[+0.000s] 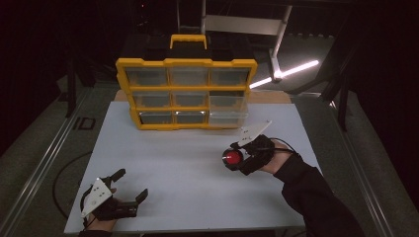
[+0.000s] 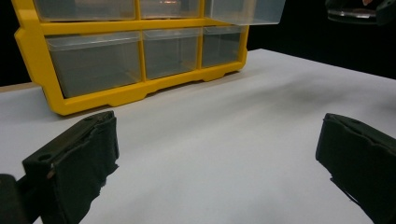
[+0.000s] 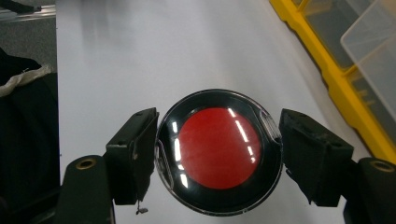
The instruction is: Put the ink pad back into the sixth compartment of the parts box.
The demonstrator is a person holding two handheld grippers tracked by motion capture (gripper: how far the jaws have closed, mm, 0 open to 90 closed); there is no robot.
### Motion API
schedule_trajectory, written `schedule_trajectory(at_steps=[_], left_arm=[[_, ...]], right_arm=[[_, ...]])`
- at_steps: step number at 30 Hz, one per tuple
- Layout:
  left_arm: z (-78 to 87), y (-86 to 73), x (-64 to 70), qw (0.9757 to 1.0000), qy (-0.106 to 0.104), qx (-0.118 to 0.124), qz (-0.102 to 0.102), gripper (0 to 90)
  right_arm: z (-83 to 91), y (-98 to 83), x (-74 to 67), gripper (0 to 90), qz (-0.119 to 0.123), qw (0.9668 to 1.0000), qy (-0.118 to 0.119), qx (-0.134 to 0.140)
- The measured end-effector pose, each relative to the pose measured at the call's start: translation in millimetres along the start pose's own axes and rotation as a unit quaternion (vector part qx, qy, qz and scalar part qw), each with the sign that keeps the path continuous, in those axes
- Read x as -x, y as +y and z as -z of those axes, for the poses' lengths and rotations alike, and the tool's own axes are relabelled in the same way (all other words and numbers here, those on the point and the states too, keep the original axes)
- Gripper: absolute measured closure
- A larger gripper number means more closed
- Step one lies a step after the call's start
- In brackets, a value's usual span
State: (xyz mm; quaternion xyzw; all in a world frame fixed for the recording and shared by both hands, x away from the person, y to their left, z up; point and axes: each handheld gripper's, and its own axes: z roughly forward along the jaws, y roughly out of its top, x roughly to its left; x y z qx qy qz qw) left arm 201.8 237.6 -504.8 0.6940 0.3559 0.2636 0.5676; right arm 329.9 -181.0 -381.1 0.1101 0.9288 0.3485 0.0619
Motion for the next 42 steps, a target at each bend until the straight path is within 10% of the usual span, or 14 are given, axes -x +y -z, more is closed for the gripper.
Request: schedule_trajectory(at_steps=[42], left_arm=[[0.3, -0.2, 0.1, 1.0000, 0.000, -0.001, 0.000, 0.1]], right_arm=[[51.6, 54.0, 48.0, 30.1, -0.004, 0.9976, -0.065, 0.023]])
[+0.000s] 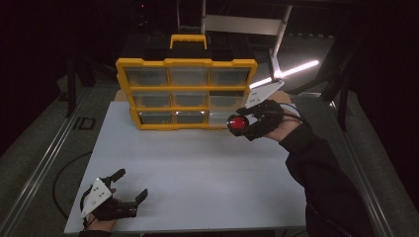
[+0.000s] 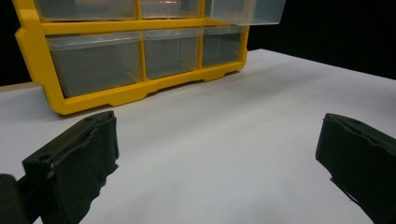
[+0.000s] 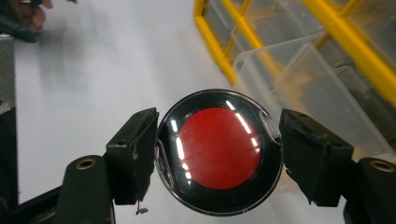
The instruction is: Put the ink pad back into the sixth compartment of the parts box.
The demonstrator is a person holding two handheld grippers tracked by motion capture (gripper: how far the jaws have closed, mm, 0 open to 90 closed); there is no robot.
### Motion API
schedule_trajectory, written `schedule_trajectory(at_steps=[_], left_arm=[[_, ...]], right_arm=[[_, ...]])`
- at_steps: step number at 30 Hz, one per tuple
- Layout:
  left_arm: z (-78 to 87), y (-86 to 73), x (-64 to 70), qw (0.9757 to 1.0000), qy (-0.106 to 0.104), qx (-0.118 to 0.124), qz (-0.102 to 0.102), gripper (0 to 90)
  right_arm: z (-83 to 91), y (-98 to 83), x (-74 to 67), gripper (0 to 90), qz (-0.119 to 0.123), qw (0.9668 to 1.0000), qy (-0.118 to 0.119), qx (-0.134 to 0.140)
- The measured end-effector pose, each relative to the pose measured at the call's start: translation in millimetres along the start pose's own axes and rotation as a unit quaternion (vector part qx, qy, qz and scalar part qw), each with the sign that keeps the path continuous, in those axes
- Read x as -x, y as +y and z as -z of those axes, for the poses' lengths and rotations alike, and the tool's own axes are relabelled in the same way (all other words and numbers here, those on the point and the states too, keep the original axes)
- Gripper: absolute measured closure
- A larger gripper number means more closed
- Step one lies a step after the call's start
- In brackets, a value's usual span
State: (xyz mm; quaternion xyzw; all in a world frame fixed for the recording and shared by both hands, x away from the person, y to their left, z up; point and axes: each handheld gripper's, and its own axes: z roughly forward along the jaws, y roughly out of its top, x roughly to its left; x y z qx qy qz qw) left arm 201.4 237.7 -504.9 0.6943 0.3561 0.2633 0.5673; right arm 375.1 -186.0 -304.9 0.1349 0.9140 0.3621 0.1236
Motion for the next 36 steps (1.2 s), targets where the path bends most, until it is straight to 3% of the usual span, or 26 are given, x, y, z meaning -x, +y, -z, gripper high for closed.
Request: schedule_trajectory(at_steps=[24, 30, 36], left_arm=[[0.8, 0.0, -0.9, 1.0000, -0.002, 0.003, 0.005, 0.1], [0.8, 0.0, -1.0, 1.0000, -0.002, 0.004, 0.004, 0.1], [1.1, 0.1, -0.8, 1.0000, -0.002, 0.004, 0.003, 0.1]], right_arm=[[-8.7, 30.1, 44.0, 30.1, -0.048, 0.9978, -0.044, 0.012], [-14.5, 34.4, 51.6, 30.1, -0.066, 0.9958, -0.062, 0.015], [-22.5, 36.1, 56.0, 30.1, -0.078, 0.9947, -0.065, 0.017]])
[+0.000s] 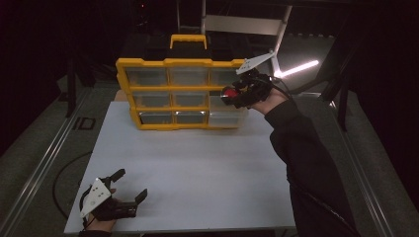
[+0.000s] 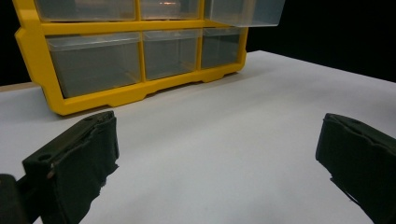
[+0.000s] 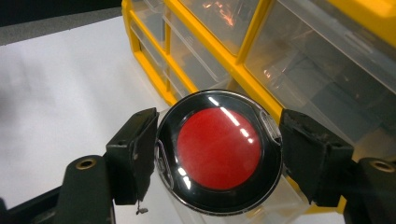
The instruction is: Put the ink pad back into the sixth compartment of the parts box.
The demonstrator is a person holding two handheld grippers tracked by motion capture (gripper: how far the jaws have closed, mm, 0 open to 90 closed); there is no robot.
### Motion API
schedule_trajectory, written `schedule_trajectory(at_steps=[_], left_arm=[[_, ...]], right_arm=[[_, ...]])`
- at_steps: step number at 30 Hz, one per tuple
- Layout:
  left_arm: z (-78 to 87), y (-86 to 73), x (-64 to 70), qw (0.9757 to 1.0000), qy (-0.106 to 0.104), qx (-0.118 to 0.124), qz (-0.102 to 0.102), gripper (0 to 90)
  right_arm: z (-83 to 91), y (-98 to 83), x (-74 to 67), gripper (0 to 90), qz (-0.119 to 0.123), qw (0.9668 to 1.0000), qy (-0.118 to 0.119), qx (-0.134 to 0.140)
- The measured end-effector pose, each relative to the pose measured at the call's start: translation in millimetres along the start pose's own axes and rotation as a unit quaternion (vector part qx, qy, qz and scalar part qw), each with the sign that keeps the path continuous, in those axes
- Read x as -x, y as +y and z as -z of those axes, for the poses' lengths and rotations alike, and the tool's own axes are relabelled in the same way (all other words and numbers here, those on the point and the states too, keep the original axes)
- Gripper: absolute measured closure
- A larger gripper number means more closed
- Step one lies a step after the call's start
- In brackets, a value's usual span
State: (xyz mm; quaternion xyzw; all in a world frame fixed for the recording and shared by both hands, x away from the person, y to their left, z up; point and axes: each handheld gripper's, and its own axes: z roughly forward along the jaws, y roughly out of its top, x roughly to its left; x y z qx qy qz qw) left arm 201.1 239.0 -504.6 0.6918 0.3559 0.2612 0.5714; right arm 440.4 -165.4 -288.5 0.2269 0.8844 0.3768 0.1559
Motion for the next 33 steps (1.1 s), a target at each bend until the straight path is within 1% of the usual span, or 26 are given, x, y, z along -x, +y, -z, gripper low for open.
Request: schedule_trajectory(at_steps=[1, 6, 10, 11, 12, 13, 16, 17, 18, 22, 24, 29, 30, 31, 33], left_arm=[[0.1, -0.1, -0.1, 1.0000, 0.000, 0.001, 0.000, 0.1], [0.2, -0.1, -0.3, 1.0000, -0.001, 0.002, 0.001, 0.1], [0.2, -0.1, 0.0, 1.0000, -0.003, 0.000, 0.001, 0.1], [0.2, -0.1, 0.0, 1.0000, -0.003, 0.000, 0.001, 0.1], [0.2, -0.2, 0.1, 1.0000, -0.003, 0.000, 0.001, 0.1], [0.2, -0.2, 0.0, 1.0000, -0.003, 0.000, 0.001, 0.1], [0.1, -0.3, -0.2, 1.0000, -0.003, 0.000, 0.001, 0.1], [0.1, -0.3, -0.2, 1.0000, -0.003, 0.000, 0.001, 0.1], [0.0, -0.4, -0.1, 1.0000, -0.004, -0.001, 0.001, 0.1], [-0.3, -0.5, 0.0, 1.0000, -0.005, -0.002, 0.000, 0.1], [-0.3, -0.6, 0.0, 1.0000, -0.005, -0.002, 0.000, 0.1], [-0.3, -0.6, 0.0, 1.0000, -0.005, -0.002, 0.000, 0.1], [-0.4, -0.6, 0.0, 1.0000, -0.005, -0.003, 0.000, 0.1], [-0.4, -0.6, 0.0, 1.0000, -0.005, -0.003, 0.000, 0.1], [-0.4, -0.7, -0.1, 1.0000, -0.005, -0.003, 0.001, 0.1]], right_arm=[[-5.0, 0.0, 1.4, 30.1, -0.004, 1.0000, -0.001, -0.002], [-17.2, -2.0, 2.6, 30.1, -0.017, 0.9998, -0.006, -0.011], [-28.8, -4.1, 2.9, 30.1, -0.026, 0.9993, -0.013, -0.026], [-28.8, -4.1, 2.9, 30.1, -0.026, 0.9993, -0.013, -0.026], [-34.6, -6.1, 3.8, 30.1, -0.032, 0.9989, -0.011, -0.033], [-36.2, -6.8, 4.4, 30.1, -0.034, 0.9988, -0.013, -0.034], [-41.7, -9.3, 6.8, 30.1, -0.045, 0.9983, -0.005, -0.038], [-41.7, -9.3, 6.8, 30.1, -0.045, 0.9983, -0.005, -0.038], [-45.1, -10.6, 7.2, 30.1, -0.048, 0.9977, -0.001, -0.048], [-48.7, -12.4, 7.7, 30.1, -0.056, 0.9965, 0.003, -0.062], [-50.0, -13.2, 8.4, 30.1, -0.061, 0.9956, 0.010, -0.070], [-51.6, -14.5, 10.5, 29.9, -0.065, 0.9949, 0.008, -0.076], [-51.3, -14.5, 10.5, 28.7, -0.069, 0.9948, 0.006, -0.075], [-50.9, -14.4, 10.6, 25.8, -0.068, 0.9951, 0.005, -0.072], [-48.6, -13.0, 10.2, 18.9, -0.073, 0.9953, -0.004, -0.064]])
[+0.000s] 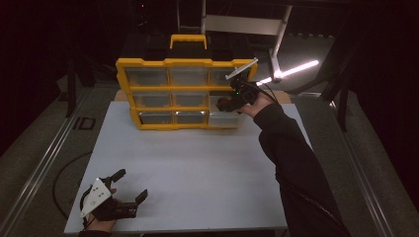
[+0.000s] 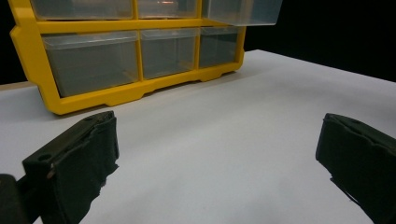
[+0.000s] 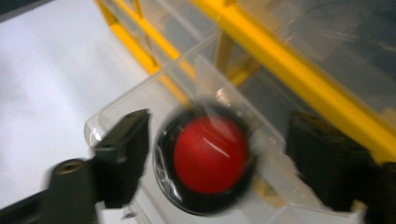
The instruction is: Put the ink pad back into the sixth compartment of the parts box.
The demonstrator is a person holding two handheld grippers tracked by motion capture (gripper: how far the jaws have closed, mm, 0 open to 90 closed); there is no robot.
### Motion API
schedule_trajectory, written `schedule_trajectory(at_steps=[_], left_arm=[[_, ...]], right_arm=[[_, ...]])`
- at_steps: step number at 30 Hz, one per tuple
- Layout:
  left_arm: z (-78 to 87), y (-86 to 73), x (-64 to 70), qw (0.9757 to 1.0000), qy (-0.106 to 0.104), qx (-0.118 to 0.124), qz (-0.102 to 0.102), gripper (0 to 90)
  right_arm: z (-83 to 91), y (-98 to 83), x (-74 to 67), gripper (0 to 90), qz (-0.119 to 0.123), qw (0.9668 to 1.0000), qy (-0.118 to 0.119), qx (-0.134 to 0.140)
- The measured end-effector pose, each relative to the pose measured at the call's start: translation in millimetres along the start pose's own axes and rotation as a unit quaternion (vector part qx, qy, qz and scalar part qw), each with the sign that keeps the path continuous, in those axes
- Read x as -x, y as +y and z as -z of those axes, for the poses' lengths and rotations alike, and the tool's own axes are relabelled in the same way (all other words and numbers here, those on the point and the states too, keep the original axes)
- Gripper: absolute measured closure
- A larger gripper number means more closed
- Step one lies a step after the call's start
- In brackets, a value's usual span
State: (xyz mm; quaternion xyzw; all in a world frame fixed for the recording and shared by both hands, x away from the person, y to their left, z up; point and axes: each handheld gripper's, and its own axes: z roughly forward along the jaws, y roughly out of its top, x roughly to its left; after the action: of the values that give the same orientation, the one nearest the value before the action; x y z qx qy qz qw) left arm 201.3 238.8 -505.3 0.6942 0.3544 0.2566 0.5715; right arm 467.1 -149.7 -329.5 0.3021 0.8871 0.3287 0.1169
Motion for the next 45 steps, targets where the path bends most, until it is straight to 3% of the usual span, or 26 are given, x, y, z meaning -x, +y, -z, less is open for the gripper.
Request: schedule_trajectory(at_steps=[6, 14, 22, 45], left_arm=[[-0.1, 0.0, 0.1, 1.0000, 0.000, -0.001, 0.000, 0.1], [-0.1, 0.0, 0.1, 1.0000, 0.000, -0.002, 0.000, 0.1], [0.0, 0.1, 0.2, 1.0000, 0.000, -0.001, 0.000, 0.1], [0.1, -0.1, 0.6, 1.0000, 0.002, -0.002, -0.001, 0.1]], right_arm=[[6.5, 1.3, -2.0, 12.3, 0.005, 0.9999, -0.009, 0.009], [7.5, -2.6, -3.7, 9.7, -0.006, 0.9997, 0.004, 0.023], [9.7, -10.2, -6.8, 9.8, -0.001, 0.9979, 0.014, 0.063], [39.1, -33.8, -1.7, 9.8, -0.024, 0.9953, -0.015, 0.092]])
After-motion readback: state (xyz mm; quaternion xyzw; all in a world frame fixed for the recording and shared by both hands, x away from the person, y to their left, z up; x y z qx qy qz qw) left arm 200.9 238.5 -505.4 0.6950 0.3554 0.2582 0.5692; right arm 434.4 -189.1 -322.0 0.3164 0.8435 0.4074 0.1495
